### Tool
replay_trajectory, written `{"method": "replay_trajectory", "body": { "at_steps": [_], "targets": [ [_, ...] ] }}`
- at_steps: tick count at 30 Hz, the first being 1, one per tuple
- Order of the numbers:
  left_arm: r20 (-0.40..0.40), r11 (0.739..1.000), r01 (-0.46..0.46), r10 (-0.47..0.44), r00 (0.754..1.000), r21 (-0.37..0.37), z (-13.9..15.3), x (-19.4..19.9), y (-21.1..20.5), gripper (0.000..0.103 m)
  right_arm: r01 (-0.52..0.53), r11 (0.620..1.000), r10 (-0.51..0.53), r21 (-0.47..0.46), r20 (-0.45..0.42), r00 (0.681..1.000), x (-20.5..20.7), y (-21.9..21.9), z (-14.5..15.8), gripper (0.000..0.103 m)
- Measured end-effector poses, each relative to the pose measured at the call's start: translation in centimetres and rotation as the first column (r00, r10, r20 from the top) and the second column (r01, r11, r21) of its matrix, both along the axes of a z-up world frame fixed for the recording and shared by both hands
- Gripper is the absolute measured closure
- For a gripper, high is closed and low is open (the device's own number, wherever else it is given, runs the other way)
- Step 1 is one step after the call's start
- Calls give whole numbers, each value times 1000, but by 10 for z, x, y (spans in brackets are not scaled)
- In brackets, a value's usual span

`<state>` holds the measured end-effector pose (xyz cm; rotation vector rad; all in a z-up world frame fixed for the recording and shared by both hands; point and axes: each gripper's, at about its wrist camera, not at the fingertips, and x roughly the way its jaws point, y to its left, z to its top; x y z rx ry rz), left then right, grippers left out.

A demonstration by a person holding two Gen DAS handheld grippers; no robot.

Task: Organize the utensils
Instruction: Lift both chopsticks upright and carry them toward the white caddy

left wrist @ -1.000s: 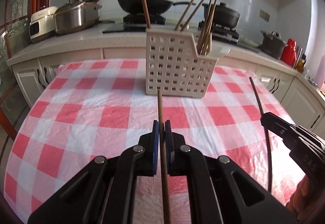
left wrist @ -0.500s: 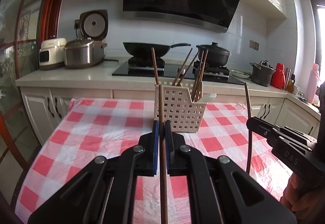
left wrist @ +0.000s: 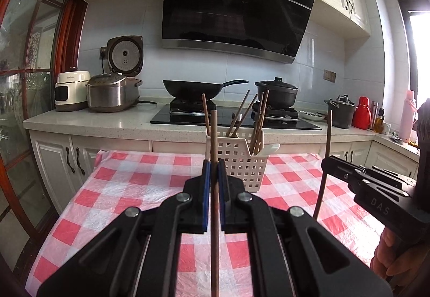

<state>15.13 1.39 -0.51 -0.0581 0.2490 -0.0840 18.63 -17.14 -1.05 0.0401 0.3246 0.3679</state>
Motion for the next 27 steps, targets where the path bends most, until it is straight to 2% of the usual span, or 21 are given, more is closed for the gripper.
{"method": "replay_trajectory", "body": {
  "at_steps": [9, 12, 19, 27],
  "targets": [
    [27, 1000, 5, -5, 1000, 7, 4, -7, -2, 97, -7, 1000, 7, -6, 28, 1000, -9, 1, 5, 97],
    [46, 999, 2, -3, 999, 35, 7, -10, -7, 97, -5, 1000, 5, -2, 35, 999, -11, 0, 7, 97],
    [40, 1000, 8, -9, 999, 26, 6, -8, -5, 97, -4, 1000, 3, 4, 40, 999, -12, -1, 9, 97],
    [43, 999, 34, -35, 998, 33, 20, 7, -7, 97, 0, 1000, 0, -8, 42, 999, 3, 1, 9, 97]
  ]
}}
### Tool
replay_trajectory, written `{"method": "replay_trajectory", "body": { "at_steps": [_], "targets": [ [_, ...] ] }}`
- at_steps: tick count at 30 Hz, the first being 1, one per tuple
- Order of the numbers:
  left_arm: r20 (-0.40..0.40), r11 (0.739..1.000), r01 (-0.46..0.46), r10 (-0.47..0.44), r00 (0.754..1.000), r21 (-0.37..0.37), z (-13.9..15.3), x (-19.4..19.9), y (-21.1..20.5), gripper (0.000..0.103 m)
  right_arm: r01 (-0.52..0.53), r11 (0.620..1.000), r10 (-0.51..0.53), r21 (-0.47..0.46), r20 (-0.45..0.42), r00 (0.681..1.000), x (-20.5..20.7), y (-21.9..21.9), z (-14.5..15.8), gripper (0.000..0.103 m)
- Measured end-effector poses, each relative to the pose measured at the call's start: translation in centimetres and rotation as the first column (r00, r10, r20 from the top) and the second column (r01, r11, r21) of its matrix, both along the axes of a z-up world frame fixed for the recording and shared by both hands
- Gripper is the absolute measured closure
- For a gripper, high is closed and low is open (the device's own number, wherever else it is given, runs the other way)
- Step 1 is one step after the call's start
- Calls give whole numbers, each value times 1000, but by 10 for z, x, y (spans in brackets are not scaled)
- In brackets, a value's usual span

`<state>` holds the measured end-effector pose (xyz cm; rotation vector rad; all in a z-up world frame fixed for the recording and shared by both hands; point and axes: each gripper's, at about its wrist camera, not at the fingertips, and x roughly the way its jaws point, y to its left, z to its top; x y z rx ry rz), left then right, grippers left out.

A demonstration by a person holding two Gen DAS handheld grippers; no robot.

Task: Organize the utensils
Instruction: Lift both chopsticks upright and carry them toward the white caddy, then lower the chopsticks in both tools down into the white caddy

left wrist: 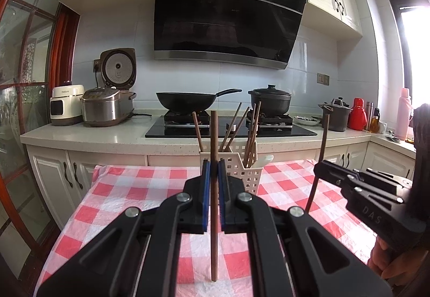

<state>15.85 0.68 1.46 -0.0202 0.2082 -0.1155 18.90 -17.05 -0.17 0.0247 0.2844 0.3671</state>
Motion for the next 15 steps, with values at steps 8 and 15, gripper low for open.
{"method": "replay_trajectory", "body": {
  "at_steps": [8, 15],
  "targets": [
    [31, 999, 30, -29, 999, -14, 39, 42, -9, 97, 2, 999, -2, 40, 2, 1000, 43, -9, 21, 97],
    [71, 999, 17, -14, 997, -33, 83, 88, -18, 97, 4, 999, -6, 45, 41, 999, 79, -12, 55, 97]
  ]
}}
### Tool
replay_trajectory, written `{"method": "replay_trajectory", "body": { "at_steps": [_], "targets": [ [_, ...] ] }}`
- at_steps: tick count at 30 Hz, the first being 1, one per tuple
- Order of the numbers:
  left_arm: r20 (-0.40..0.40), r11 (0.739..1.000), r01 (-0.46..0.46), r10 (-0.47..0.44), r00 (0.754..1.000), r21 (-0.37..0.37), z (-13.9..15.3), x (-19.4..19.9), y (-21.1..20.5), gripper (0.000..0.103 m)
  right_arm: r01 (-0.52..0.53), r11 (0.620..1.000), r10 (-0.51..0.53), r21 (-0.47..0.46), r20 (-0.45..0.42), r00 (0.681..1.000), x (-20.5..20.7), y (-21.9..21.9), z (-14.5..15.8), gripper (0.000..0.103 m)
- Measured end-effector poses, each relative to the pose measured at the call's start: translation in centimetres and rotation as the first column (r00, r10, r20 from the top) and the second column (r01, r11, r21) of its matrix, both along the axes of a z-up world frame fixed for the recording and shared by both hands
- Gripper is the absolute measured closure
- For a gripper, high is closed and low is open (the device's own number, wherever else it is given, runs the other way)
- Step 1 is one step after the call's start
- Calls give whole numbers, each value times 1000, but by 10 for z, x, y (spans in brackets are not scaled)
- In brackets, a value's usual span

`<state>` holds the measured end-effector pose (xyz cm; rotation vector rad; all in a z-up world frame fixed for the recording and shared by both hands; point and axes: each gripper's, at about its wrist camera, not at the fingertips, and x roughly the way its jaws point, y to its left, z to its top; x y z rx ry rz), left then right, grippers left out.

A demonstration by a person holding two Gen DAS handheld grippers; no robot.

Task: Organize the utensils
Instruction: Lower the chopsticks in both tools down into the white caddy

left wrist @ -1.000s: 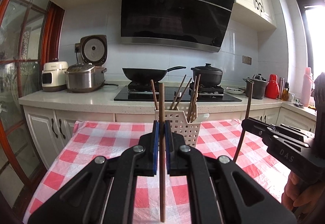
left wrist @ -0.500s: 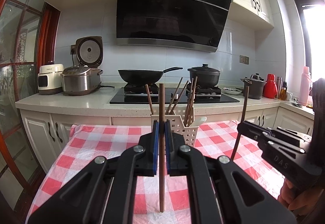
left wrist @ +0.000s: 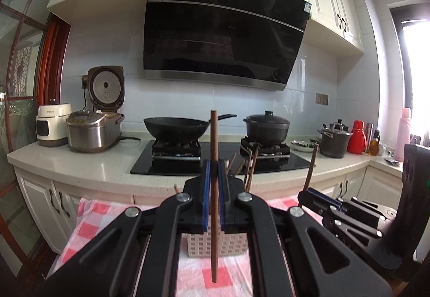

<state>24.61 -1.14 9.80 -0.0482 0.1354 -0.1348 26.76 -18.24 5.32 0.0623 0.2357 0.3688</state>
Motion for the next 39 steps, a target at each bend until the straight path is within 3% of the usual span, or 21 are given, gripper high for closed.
{"method": "replay_trajectory", "body": {
  "at_steps": [11, 32, 39],
  "targets": [
    [21, 999, -55, 55, 998, 2, 54, 68, -7, 97, 9, 1000, -9, 4, 23, 1000, 55, 4, 33, 97],
    [10, 996, -91, 91, 996, 13, 60, 126, -9, 97, 28, 999, -29, 26, 46, 998, 101, 1, 58, 97],
    [17, 994, -111, 110, 994, 21, 65, 141, -7, 97, 18, 999, -19, 40, 47, 999, 111, 5, 52, 97]
  ]
}}
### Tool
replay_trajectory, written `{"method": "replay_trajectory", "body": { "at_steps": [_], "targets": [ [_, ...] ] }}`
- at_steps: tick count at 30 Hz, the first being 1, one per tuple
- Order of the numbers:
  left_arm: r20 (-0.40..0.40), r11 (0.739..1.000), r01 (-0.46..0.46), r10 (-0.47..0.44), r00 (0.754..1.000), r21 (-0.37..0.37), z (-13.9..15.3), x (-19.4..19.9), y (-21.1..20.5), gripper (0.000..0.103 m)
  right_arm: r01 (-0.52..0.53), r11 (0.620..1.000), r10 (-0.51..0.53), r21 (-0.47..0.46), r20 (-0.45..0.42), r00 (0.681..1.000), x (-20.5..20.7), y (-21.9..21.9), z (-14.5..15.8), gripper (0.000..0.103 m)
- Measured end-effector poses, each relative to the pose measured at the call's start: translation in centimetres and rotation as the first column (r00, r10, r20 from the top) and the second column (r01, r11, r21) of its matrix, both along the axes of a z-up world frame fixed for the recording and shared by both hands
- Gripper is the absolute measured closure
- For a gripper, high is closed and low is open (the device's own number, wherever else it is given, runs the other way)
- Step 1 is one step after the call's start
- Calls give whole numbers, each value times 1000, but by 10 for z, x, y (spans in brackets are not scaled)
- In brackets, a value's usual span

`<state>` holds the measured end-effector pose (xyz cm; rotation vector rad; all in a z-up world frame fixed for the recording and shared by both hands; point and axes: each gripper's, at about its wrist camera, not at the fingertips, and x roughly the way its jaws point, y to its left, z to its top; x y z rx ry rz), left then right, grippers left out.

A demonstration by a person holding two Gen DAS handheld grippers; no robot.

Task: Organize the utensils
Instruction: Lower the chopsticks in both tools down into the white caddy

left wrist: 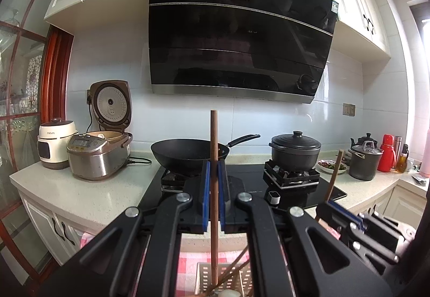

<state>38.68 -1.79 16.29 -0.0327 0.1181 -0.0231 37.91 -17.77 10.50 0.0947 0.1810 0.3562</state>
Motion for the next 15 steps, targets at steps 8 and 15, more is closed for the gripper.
{"method": "replay_trajectory", "body": {
  "at_steps": [8, 15],
  "targets": [
    [-60, 999, -35, 34, 998, -21, -22, 32, 6, 97, -2, 1000, 1, 0, -46, 999, 32, 8, -38, 97],
    [-147, 999, -49, 51, 988, 15, -56, 59, 5, 97, -39, 999, 36, -21, -136, 990, 54, 17, -71, 97]
  ]
}}
